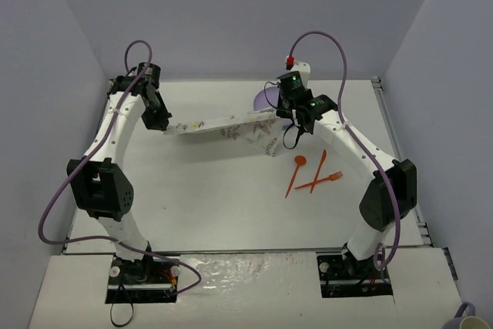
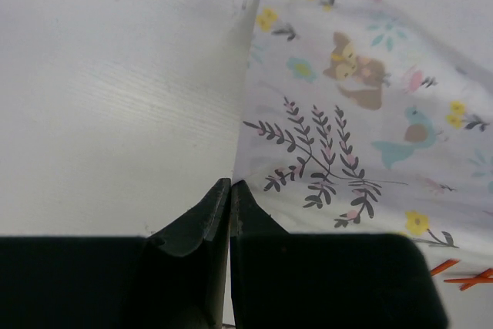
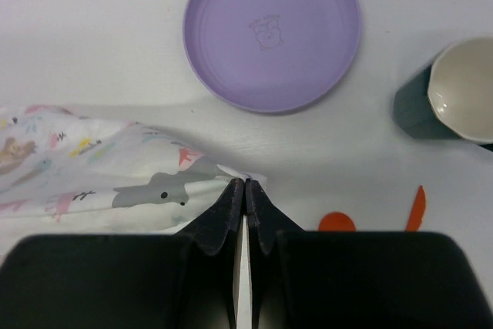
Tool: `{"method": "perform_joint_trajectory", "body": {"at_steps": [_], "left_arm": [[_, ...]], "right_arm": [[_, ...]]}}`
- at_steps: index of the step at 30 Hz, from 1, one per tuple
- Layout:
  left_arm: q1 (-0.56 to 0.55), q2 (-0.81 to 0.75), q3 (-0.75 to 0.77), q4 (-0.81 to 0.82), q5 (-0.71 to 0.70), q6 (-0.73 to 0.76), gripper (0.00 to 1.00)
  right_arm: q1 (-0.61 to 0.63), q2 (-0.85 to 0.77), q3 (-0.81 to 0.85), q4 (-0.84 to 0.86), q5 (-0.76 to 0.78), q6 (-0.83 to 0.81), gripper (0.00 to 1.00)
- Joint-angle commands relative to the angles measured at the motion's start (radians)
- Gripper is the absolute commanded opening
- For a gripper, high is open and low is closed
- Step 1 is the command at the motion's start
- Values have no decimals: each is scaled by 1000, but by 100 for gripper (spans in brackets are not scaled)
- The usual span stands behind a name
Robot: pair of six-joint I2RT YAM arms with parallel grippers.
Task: Set the dinner table for one person
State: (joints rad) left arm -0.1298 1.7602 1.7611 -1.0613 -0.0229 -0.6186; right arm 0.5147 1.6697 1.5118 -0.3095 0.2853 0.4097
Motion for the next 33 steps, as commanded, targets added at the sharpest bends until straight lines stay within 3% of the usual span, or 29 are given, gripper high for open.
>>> {"method": "perform_joint_trajectory", "body": {"at_steps": [1, 4, 7, 21, 25, 26, 27, 28, 29, 32, 33], "left_arm": [[72, 59, 274, -102, 14, 62, 0], [76, 120, 455, -190, -9, 85, 0], [75, 127, 477, -217, -3, 88, 0], [73, -211, -164, 5, 8, 57, 0], [75, -310, -241, -19, -31, 62, 0], [75, -326, -249, -30, -45, 62, 0], [75, -343, -256, -52, -69, 63, 2], [74, -364, -261, -70, -86, 64, 12], [73, -382, -265, -81, -94, 66, 28], [73, -427, -275, -109, -116, 65, 64], [73, -443, -276, -112, -122, 64, 70]], "right_arm": [[-59, 70, 194, 28, -65, -35, 0], [-73, 102, 249, 27, -116, -41, 0], [-73, 95, 226, 28, -142, -40, 0], [-3, -104, -185, 27, -236, 47, 0], [70, -183, -276, 0, -210, 83, 1], [71, -193, -285, -15, -205, 101, 9], [87, -206, -294, -36, -197, 117, 29], [100, -216, -300, -56, -186, 129, 44], [105, -220, -300, -83, -170, 141, 50], [123, -244, -282, -159, -104, 174, 63], [126, -259, -275, -167, -84, 179, 66]]}}
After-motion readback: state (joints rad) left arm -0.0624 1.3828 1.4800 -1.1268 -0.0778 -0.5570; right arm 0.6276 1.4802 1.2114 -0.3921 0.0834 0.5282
